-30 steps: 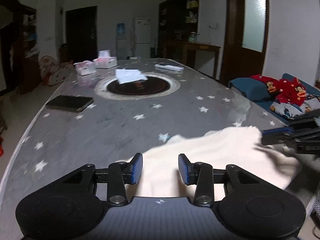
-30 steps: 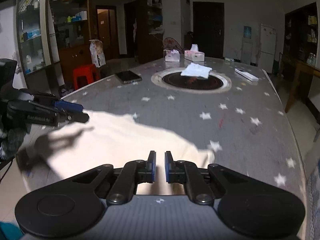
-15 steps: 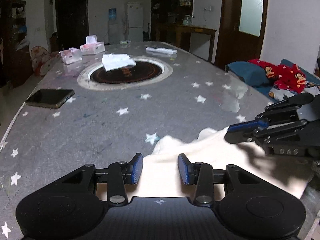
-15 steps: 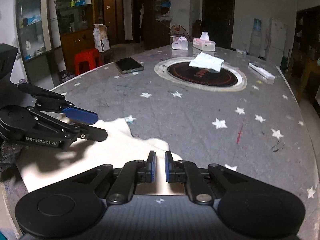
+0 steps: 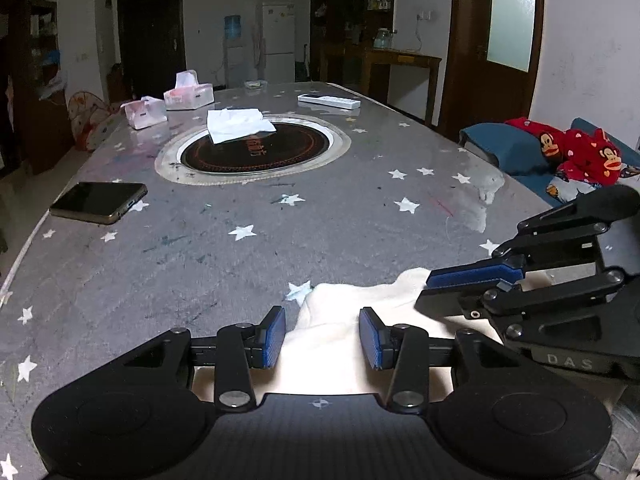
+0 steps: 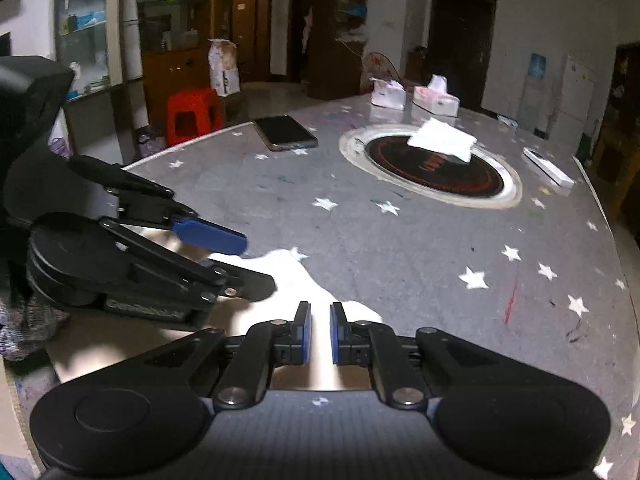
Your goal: Fold clothes
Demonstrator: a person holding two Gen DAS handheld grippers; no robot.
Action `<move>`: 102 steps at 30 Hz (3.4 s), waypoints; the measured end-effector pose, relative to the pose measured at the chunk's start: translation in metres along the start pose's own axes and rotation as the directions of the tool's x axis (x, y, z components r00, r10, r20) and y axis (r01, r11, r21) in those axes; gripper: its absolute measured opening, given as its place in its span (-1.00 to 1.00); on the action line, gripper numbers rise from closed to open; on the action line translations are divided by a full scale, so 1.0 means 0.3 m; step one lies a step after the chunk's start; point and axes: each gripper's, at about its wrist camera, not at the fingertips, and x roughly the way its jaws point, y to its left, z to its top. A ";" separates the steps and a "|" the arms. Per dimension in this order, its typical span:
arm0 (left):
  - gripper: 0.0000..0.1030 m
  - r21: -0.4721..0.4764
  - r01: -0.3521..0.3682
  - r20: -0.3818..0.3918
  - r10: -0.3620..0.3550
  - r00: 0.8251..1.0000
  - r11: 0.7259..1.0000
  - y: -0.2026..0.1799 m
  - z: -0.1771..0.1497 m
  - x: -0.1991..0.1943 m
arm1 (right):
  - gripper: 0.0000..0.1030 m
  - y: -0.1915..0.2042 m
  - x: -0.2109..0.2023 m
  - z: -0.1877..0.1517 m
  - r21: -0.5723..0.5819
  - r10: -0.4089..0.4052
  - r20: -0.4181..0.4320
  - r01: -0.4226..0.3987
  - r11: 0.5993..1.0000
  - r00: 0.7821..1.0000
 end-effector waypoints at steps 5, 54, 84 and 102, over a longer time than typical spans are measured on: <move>-0.11 -0.039 -0.027 0.019 0.028 0.999 0.999 0.042 -0.016 -0.046 | -0.77 0.008 0.016 -0.012 0.003 -0.001 -0.006 0.001 1.000 1.000; 0.16 -0.363 -0.097 0.056 0.125 0.991 0.927 0.304 -0.322 -0.483 | -0.43 0.544 -0.077 -0.060 -0.343 0.273 0.014 -0.252 0.905 0.962; -0.48 -0.810 0.231 0.085 -0.281 0.956 0.539 0.336 -0.267 -0.190 | -0.82 0.392 -0.203 -0.026 -0.138 0.353 0.158 -0.333 0.933 0.922; -0.62 -0.762 0.210 0.064 -0.251 0.966 0.613 0.326 -0.253 -0.173 | -0.72 -0.041 -0.318 -0.368 0.384 0.055 0.159 -0.113 0.916 0.986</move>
